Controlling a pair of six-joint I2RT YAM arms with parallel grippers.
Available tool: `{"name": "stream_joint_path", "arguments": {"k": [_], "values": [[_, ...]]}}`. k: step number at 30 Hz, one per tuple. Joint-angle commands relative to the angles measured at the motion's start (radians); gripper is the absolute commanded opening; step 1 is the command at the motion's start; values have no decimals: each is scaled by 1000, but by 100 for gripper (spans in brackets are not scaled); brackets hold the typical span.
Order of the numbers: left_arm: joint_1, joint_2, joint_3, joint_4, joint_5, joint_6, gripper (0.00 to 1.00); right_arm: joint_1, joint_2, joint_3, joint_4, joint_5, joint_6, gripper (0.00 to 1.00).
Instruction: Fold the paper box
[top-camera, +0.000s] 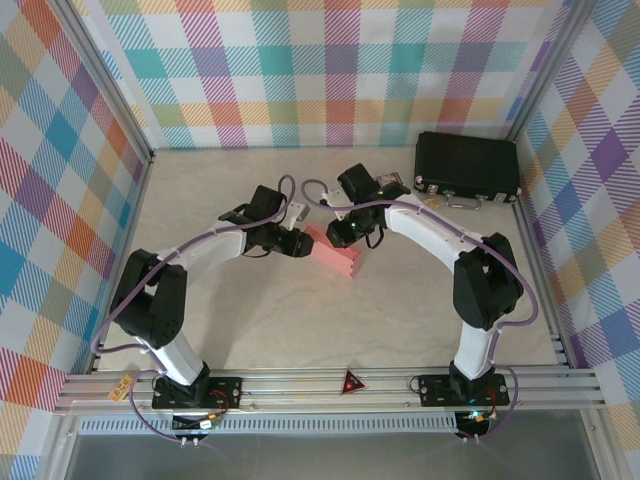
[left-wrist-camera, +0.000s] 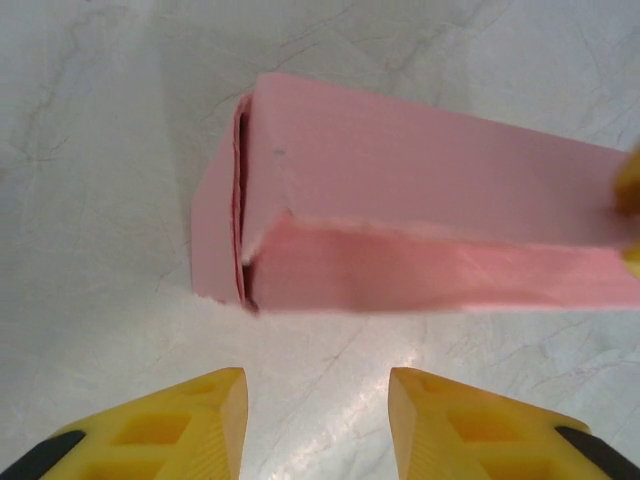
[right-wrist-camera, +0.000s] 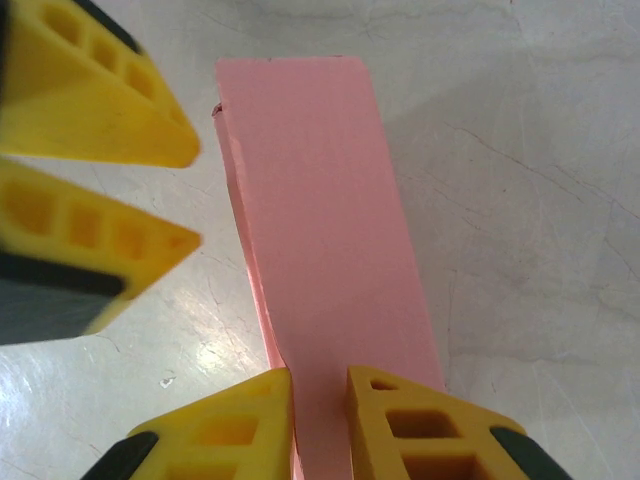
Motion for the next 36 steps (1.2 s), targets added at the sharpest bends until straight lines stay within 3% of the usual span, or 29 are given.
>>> {"name": "stream_joint_path", "arguments": {"k": [1, 8, 17, 27, 36], "values": [[-2, -117, -33, 41, -6, -13, 44, 9, 47, -18, -50, 30, -13, 20], [32, -156, -45, 121, -105, -112, 50, 9, 46, -24, -39, 19, -13, 20], [41, -7, 38, 146, -34, -190, 50, 16, 36, -44, -22, 1, 4, 19], [42, -21, 19, 225, 18, -206, 47, 27, 38, -49, -20, -3, 8, 20], [44, 48, 66, 171, -38, -218, 49, 35, 37, -47, -16, -11, 3, 20]]}}
